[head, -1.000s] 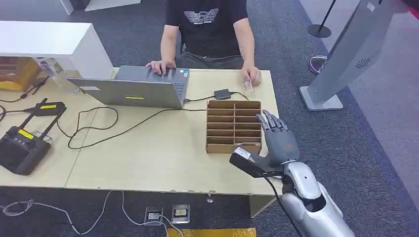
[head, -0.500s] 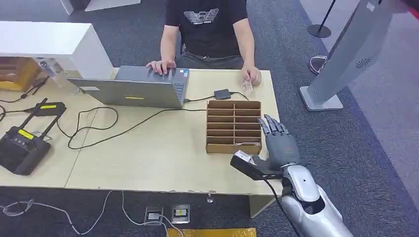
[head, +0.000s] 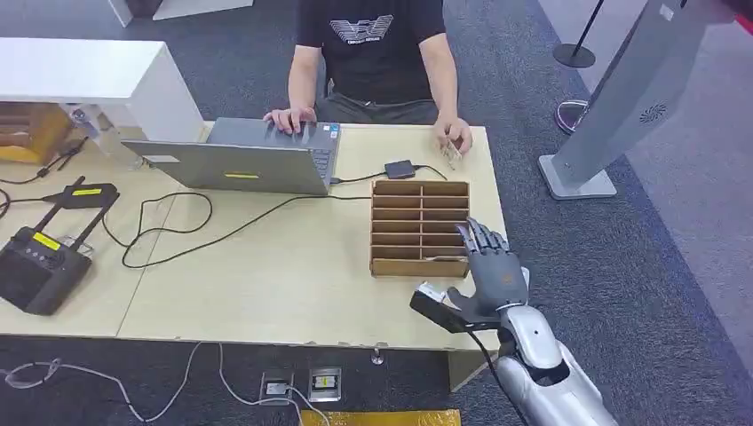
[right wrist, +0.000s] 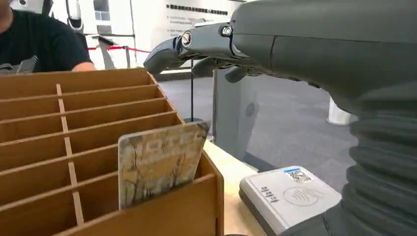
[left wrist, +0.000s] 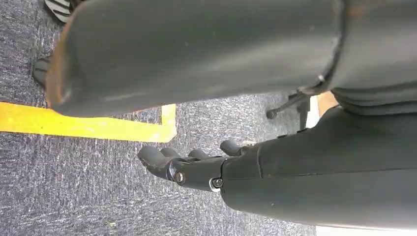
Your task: Pass the card to the sensor for recognition and then transmit it.
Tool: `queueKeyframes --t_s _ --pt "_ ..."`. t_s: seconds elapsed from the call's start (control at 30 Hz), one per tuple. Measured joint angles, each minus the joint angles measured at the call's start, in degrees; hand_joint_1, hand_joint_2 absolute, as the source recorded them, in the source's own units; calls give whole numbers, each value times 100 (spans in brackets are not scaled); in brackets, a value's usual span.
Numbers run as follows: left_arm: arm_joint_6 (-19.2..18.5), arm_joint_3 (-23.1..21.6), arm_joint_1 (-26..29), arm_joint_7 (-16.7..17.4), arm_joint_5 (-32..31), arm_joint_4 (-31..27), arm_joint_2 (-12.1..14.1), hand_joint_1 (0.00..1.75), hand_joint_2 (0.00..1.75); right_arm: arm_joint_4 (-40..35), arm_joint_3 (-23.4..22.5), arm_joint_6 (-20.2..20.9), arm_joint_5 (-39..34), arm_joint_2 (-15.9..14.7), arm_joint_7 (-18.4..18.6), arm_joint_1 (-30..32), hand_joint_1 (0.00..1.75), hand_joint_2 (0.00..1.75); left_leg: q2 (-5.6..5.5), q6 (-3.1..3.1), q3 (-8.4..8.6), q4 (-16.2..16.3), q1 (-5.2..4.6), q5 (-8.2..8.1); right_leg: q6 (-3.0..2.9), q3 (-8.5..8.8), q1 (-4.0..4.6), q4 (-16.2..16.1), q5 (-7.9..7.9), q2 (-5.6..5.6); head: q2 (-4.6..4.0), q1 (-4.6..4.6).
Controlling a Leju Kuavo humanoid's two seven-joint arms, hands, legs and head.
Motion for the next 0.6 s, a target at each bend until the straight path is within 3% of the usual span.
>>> queueKeyframes --t_s 0.33,0.47,0.6 --pt "-9 -2 -1 -22 -56 0 15 0 0 166 2 -98 37 46 -7 0 0 175 0 0 0 0 0 0 0 0 0 0 0 0 0 0" --pt "-46 -4 -2 -35 -116 0 46 0 0 518 11 -409 37 131 -42 -26 0 175 0 0 0 0 0 0 0 0 0 0 0 0 0 0" --pt "-57 -7 -3 -35 -122 0 68 0 0 695 13 -468 39 155 -42 -75 0 175 0 0 0 0 0 0 0 0 0 0 0 0 0 0"
